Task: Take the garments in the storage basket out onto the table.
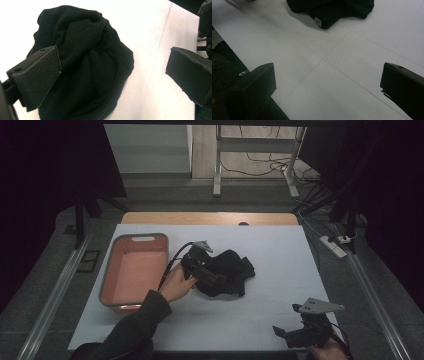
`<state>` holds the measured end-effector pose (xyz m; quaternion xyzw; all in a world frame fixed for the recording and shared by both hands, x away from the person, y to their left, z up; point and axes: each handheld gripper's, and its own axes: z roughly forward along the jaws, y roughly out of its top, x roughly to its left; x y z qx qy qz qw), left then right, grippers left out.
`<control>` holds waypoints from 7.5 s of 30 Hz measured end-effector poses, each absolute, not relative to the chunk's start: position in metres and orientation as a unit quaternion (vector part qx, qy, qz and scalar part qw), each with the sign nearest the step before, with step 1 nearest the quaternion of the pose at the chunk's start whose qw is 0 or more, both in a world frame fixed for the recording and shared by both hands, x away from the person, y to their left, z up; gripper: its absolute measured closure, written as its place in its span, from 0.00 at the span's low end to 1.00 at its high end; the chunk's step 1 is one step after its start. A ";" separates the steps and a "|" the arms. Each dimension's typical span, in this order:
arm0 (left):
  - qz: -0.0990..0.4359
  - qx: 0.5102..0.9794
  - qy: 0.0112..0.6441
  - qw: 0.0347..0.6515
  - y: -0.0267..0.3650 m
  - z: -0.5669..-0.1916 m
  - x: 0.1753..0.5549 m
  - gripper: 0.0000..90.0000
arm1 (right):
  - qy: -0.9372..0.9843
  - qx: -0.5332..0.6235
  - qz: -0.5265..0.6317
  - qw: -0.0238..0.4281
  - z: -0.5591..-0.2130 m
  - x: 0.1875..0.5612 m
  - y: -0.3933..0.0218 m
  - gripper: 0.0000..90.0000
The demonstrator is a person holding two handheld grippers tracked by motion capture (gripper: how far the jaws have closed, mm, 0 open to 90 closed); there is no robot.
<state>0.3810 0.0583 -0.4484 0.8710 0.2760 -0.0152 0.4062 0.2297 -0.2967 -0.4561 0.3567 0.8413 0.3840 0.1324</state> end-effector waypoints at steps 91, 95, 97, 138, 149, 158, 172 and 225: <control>0.036 0.806 0.387 0.447 0.213 -0.449 0.254 0.00 | 0.837 0.359 0.390 0.134 -0.455 0.229 -0.298 0.00; 0.038 0.801 0.395 0.447 0.220 -0.451 0.249 0.00 | 0.837 0.360 0.390 0.134 -0.455 0.229 -0.298 0.00; 0.039 0.799 0.399 0.447 0.224 -0.452 0.246 0.00 | 0.836 0.361 0.390 0.133 -0.455 0.229 -0.298 0.00; 0.051 0.760 0.461 0.455 0.284 -0.467 0.203 0.00 | 0.837 0.361 0.389 0.135 -0.455 0.229 -0.297 0.00; 0.056 0.754 0.471 0.455 0.292 -0.470 0.195 0.00 | 0.838 0.361 0.386 0.136 -0.455 0.229 -0.297 0.00; 0.062 0.751 0.478 0.452 0.299 -0.473 0.189 0.00 | 0.838 0.361 0.385 0.137 -0.455 0.229 -0.297 0.00; 0.079 0.746 0.488 0.448 0.308 -0.474 0.179 0.00 | 0.838 0.362 0.385 0.138 -0.455 0.229 -0.297 0.00; 0.074 0.801 0.467 0.367 0.306 -0.478 0.166 0.00 | 0.839 0.362 0.383 0.139 -0.455 0.229 -0.296 0.00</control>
